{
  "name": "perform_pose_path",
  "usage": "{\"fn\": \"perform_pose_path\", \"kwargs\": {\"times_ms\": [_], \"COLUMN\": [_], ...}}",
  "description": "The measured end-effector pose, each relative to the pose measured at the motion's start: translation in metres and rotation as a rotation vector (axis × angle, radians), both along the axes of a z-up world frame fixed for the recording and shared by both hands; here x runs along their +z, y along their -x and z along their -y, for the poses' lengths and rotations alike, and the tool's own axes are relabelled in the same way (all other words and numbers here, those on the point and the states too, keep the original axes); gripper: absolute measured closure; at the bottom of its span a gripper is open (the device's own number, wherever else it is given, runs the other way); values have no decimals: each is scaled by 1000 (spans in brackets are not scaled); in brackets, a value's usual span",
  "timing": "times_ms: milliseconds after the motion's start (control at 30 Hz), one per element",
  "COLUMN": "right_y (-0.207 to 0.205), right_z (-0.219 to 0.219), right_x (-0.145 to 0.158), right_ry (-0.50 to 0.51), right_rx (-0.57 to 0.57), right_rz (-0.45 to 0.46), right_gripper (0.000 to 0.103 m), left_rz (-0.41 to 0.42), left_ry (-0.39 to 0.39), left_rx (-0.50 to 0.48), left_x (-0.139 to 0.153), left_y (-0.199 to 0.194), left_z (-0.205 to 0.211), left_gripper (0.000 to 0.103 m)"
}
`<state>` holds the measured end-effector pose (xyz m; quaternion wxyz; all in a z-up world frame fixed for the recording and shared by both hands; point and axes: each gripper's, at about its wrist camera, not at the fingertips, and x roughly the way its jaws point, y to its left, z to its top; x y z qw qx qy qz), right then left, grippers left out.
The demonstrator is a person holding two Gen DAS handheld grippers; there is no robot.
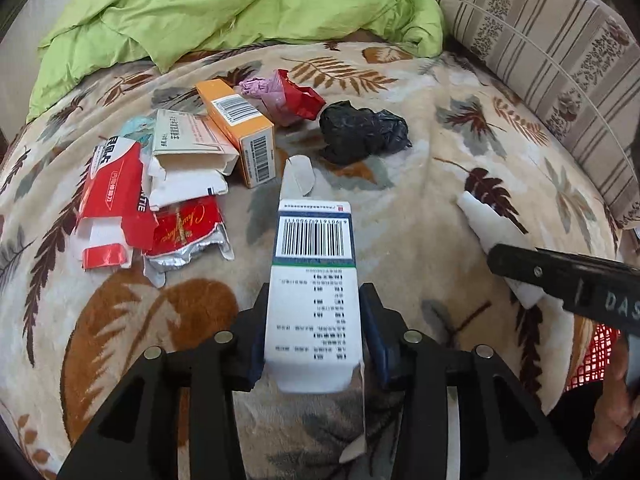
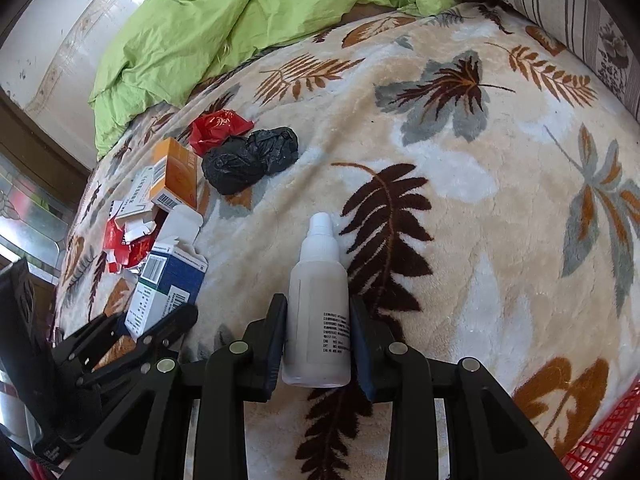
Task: Collect trash
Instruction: 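Grasp the white medicine box with the left tool while the right tool holds the dropper bottle, then lift the white medicine box with the left tool while the right tool holds the bottle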
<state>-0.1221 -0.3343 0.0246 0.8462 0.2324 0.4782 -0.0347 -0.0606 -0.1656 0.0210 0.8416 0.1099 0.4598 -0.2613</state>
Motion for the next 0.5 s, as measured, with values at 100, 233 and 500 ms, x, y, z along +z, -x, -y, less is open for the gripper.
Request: {"fn": "perform_pose_path", "kwargs": {"times_ms": [100,233,500], "right_y": [1,3,5], "right_z": [-6,-16,-36], "right_x": [3,12,24], "right_ry": [34,89,160], "right_rx": [22,49,84], "right_rz": [13,65,132], "right_gripper": [71,71,71], "left_rz": [29,35,152], "left_ry": [0,46,97], "left_rx": [5,25,84], "left_x": [0,6,48], "left_y": [3,8,44], "left_z": [-1,-13,-54], "left_gripper": [70,70,70]}}
